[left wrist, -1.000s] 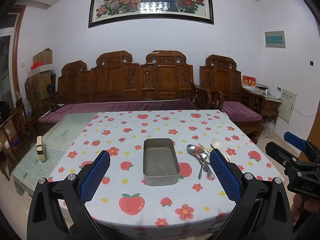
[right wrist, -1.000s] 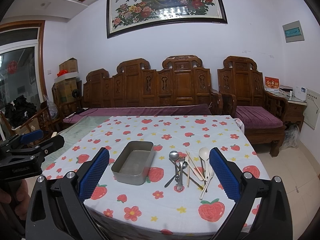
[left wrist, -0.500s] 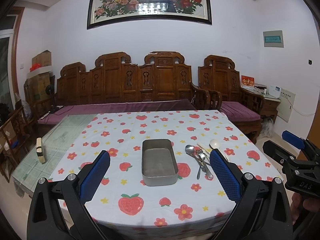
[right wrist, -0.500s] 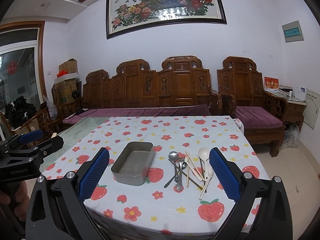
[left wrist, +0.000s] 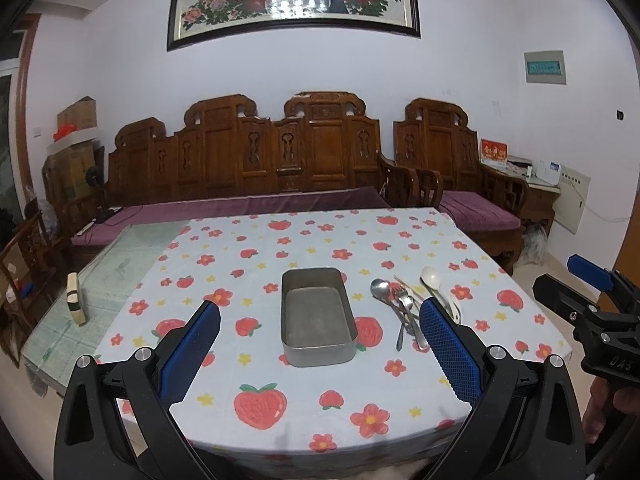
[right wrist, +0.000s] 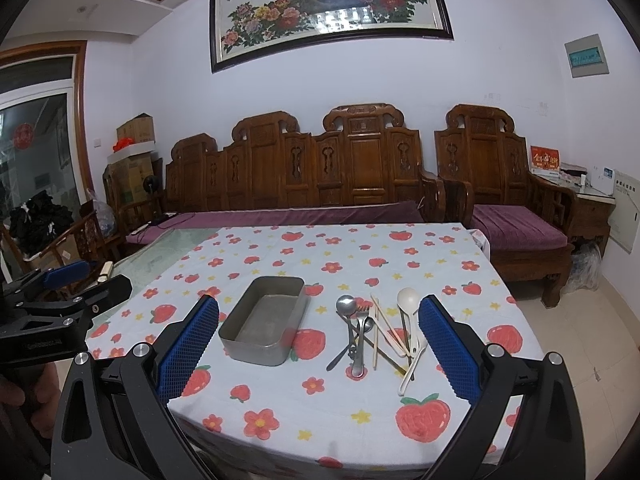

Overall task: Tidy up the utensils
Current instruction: 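Reach into the utensil pile and grasp the white plastic spoon with the right tool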

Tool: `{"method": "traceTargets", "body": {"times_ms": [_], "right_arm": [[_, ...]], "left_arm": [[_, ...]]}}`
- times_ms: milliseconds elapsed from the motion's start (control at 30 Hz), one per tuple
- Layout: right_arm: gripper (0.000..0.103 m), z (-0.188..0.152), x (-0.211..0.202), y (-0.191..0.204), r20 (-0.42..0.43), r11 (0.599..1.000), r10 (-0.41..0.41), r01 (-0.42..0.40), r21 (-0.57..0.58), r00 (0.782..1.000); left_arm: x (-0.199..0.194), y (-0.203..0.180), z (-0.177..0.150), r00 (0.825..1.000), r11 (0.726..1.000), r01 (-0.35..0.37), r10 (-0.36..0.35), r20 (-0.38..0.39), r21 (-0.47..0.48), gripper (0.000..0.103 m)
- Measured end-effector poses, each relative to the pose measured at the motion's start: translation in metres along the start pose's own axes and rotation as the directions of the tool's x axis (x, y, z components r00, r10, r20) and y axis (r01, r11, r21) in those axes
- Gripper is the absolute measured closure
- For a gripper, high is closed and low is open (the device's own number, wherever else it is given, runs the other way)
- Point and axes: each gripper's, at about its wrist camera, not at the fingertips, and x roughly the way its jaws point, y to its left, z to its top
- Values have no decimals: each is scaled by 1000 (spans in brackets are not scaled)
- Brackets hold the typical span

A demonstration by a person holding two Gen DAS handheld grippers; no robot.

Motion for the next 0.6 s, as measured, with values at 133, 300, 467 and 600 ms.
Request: {"method": "traceTargets", "body": {"times_ms": [133, 300, 467, 600], "right_arm": [[2, -10, 17, -9, -30, 1000, 5, -4, 18, 1000], [12, -17, 37, -20, -72, 1000, 7, -6, 14, 997], [31, -22, 63, -40, -123, 1000, 2, -1, 11, 992], [39, -27, 83, -58, -156, 1000, -17, 19, 9, 988]], "left_arm": [[17, -1, -7, 999, 1000, 23, -23, -27, 14, 6], [40, -5, -13, 996, 998, 60, -58, -67, 31, 6], [68, -17, -18, 990, 993, 103, -96, -107, 62, 6], [90, -26, -21, 982, 987, 142, -130, -139, 80, 6]]}}
